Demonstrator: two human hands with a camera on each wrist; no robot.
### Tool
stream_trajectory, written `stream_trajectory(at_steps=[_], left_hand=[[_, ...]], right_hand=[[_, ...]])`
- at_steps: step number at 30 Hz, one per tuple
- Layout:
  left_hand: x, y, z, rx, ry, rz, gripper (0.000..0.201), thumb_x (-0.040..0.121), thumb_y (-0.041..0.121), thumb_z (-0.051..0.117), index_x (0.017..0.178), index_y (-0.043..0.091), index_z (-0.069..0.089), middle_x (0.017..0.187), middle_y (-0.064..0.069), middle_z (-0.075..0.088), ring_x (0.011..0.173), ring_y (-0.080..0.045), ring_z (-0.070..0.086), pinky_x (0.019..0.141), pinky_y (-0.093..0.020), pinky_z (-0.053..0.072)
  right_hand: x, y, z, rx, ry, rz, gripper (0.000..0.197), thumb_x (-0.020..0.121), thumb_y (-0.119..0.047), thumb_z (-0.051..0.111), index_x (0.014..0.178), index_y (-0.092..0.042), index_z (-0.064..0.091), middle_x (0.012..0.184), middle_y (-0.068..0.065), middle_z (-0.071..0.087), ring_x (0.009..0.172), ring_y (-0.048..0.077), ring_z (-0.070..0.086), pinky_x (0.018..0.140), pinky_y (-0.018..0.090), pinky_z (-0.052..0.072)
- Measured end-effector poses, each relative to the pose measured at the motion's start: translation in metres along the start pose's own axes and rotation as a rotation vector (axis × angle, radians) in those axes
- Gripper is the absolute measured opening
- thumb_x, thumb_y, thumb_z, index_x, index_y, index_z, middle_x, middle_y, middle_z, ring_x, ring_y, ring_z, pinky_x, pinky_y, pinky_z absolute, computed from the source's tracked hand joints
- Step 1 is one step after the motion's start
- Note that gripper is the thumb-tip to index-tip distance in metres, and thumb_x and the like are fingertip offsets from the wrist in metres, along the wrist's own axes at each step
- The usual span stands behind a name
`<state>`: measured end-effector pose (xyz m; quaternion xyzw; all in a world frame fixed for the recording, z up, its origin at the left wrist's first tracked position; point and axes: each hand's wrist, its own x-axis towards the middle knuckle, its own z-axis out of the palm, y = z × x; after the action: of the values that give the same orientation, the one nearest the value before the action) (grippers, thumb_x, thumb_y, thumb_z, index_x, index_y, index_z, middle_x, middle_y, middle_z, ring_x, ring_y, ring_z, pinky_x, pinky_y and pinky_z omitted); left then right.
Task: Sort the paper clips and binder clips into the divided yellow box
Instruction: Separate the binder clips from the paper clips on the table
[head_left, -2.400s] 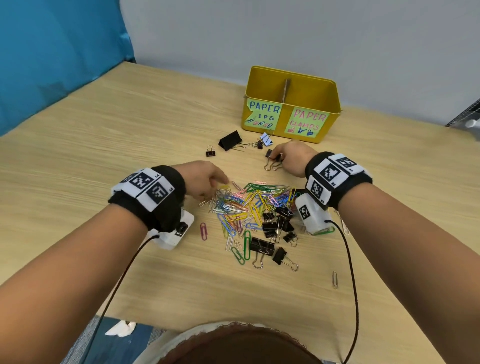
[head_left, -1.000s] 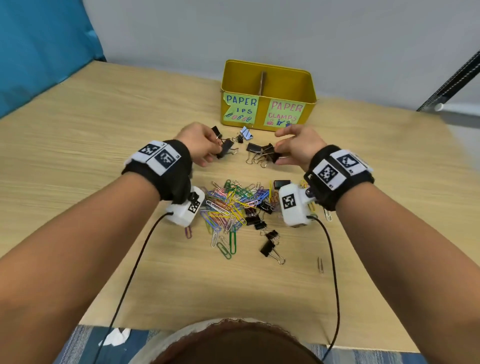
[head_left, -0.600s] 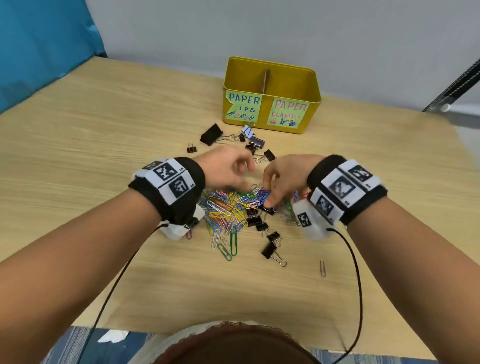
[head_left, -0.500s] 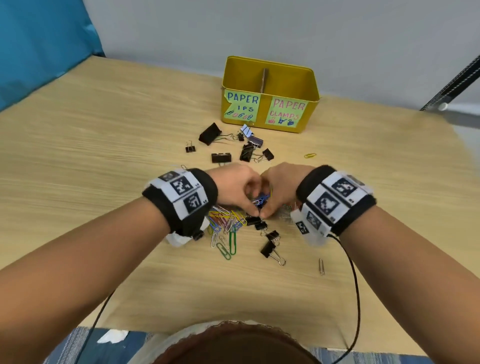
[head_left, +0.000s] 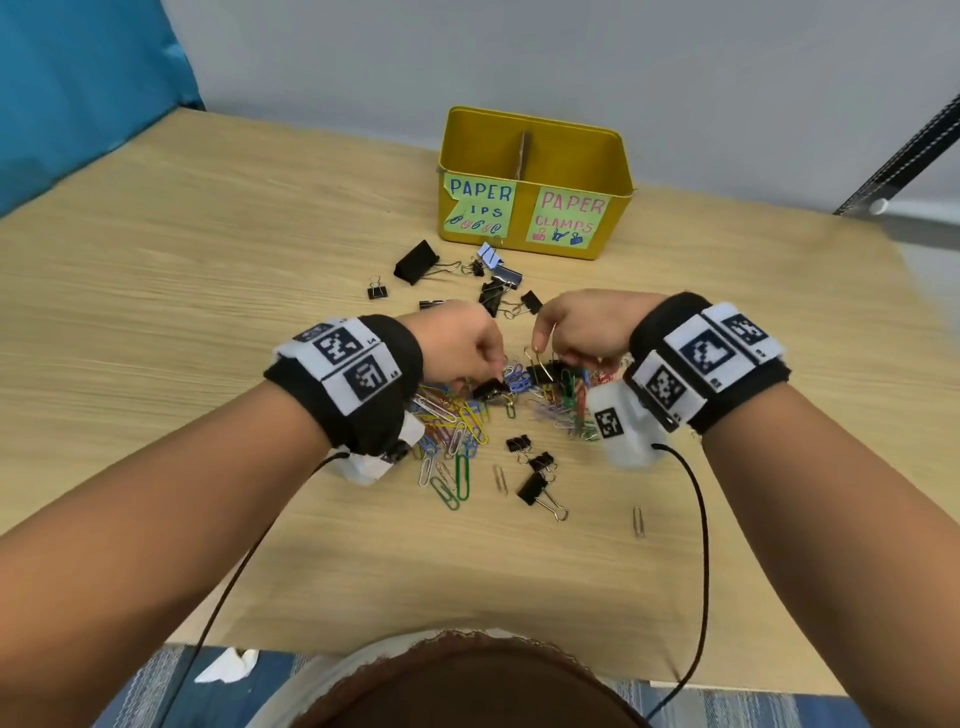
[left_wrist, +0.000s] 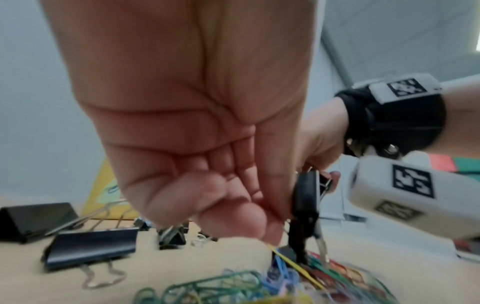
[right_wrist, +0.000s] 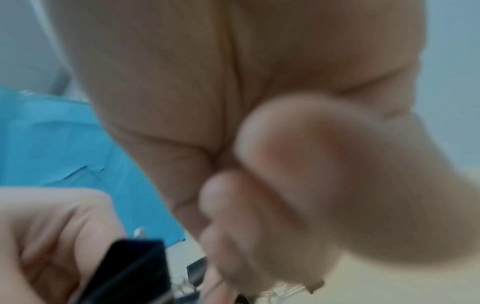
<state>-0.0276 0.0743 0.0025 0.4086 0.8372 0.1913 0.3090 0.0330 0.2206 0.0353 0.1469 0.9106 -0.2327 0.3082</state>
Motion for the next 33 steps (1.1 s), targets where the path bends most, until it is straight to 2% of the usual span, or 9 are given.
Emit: stream_trajectory(at_steps=[3,6,11,14,17,23,27,30,33], left_hand=[[0.002,-0.012,-0.011,-0.161,0.018,-0.051,0.012,0.089,0.007,0.056,0.092,0.011,0.066,0.063,0.004,0.06,0.04,0.001,0.053,0.041,-0.011,0.044],[0.005,-0.026,-0.021,-0.389,0.219,-0.137,0.014,0.091,0.004,0.052,0.086,0.011,0.063,0.071,-0.001,0.06,0.049,-0.003,0.055,0.039,-0.011,0.046],[0.003,-0.04,-0.029,-0.324,0.361,-0.242,0.037,0.092,0.016,0.054,0.128,0.012,0.055,0.1,-0.003,0.058,0.089,-0.019,0.057,0.075,-0.029,0.048],[-0.004,-0.046,-0.027,-0.145,0.406,-0.283,0.03,0.089,0.012,0.053,0.118,0.013,0.059,0.117,-0.012,0.061,0.105,-0.03,0.057,0.084,-0.029,0.043],[-0.013,-0.049,-0.018,-0.03,0.264,-0.324,0.025,0.087,0.01,0.053,0.111,0.012,0.059,0.121,-0.014,0.058,0.096,-0.026,0.052,0.086,-0.028,0.041],[-0.028,-0.042,0.001,0.155,-0.092,-0.156,0.051,0.088,0.014,0.054,0.137,0.024,0.046,0.123,-0.006,0.044,0.116,-0.023,0.05,0.103,-0.03,0.038],[-0.031,-0.041,0.003,0.085,-0.008,-0.2,0.049,0.088,0.014,0.055,0.136,0.023,0.046,0.128,-0.01,0.045,0.11,-0.021,0.047,0.103,-0.035,0.04],[-0.03,-0.039,0.008,0.209,-0.022,-0.232,0.053,0.089,0.015,0.051,0.14,0.027,0.04,0.135,-0.01,0.038,0.127,-0.028,0.038,0.109,-0.04,0.035],[-0.03,-0.039,0.006,0.12,0.012,-0.218,0.039,0.09,0.014,0.051,0.128,0.018,0.055,0.131,-0.009,0.051,0.119,-0.024,0.049,0.099,-0.028,0.038]], right_hand=[[0.006,0.0,-0.006,0.205,0.089,-0.031,0.029,0.091,-0.002,0.033,0.076,-0.013,0.054,0.057,0.002,0.038,0.045,0.014,0.034,0.035,0.017,0.029],[0.014,-0.003,-0.006,0.37,0.282,-0.046,0.025,0.093,-0.001,0.032,0.091,-0.013,0.053,0.062,0.002,0.046,0.05,0.015,0.048,0.038,0.021,0.043],[0.022,-0.006,0.004,0.239,0.366,-0.031,0.039,0.093,-0.002,0.043,0.13,-0.014,0.044,0.103,0.014,0.059,0.084,0.025,0.065,0.07,0.04,0.058],[0.023,-0.011,0.016,-0.021,0.311,-0.061,0.038,0.093,0.0,0.04,0.126,-0.013,0.053,0.124,0.013,0.058,0.097,0.023,0.057,0.079,0.028,0.047],[0.023,-0.019,0.03,-0.1,0.23,-0.138,0.049,0.092,0.003,0.034,0.136,-0.016,0.044,0.131,0.013,0.055,0.101,0.023,0.055,0.075,0.021,0.044],[0.027,-0.023,0.043,-0.05,0.25,-0.208,0.073,0.083,0.011,0.037,0.147,-0.019,0.021,0.139,0.015,0.05,0.124,0.028,0.051,0.102,0.035,0.044],[0.028,-0.018,0.041,-0.076,0.42,-0.124,0.052,0.081,0.01,0.04,0.128,-0.011,0.047,0.132,0.015,0.047,0.12,0.03,0.05,0.098,0.033,0.041],[0.026,-0.018,0.047,-0.201,0.351,-0.091,0.046,0.085,0.006,0.039,0.125,-0.01,0.054,0.129,0.016,0.046,0.117,0.033,0.051,0.098,0.036,0.045],[0.023,-0.019,0.057,-0.284,0.232,-0.171,0.045,0.086,0.005,0.04,0.126,-0.011,0.055,0.129,0.014,0.05,0.117,0.03,0.052,0.094,0.032,0.043]])
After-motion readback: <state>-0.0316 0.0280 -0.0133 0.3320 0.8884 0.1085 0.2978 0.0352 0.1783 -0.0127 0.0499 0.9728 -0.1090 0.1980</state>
